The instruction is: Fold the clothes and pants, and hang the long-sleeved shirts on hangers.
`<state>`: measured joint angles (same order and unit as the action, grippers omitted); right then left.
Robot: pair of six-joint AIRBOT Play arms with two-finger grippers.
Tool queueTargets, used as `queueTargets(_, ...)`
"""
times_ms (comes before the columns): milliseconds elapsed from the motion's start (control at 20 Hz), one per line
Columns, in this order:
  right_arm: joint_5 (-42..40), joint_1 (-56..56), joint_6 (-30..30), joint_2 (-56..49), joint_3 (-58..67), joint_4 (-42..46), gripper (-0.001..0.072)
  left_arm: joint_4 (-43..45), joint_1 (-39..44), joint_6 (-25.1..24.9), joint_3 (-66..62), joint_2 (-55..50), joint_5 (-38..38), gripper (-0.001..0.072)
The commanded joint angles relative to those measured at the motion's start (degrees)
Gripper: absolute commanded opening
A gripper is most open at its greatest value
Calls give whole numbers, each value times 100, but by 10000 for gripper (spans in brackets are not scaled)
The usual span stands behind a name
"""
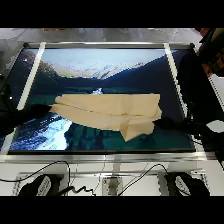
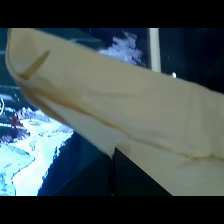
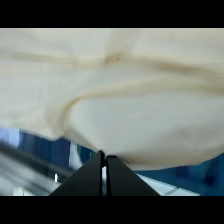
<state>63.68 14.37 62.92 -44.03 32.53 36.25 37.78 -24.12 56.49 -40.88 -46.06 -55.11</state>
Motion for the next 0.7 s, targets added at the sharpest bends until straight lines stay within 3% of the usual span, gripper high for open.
queueTargets(0, -1635, -411, 778, 175, 11, -92, 13, -120, 251, 11, -42, 133, 881, 26)
queueTargets(150, -3309, -1113, 1115, -535, 57, -114, 13, -136, 848, 15, -42, -752, 1823, 26)
queueTargets(250, -3956, -1403, 1209, -1296, 332, -114, 13, -146, 1134, 146, -42, -1499, 2098, 26)
queueTargets(450, -4306, -1460, 1207, -3010, 1482, -105, 14, -590, 1294, 315, -44, -2761, 2413, 27)
queueTargets(650, -4511, -1460, 1207, -4076, 2332, -105, 15, -1169, 1281, 256, -101, -3145, 2750, 28)
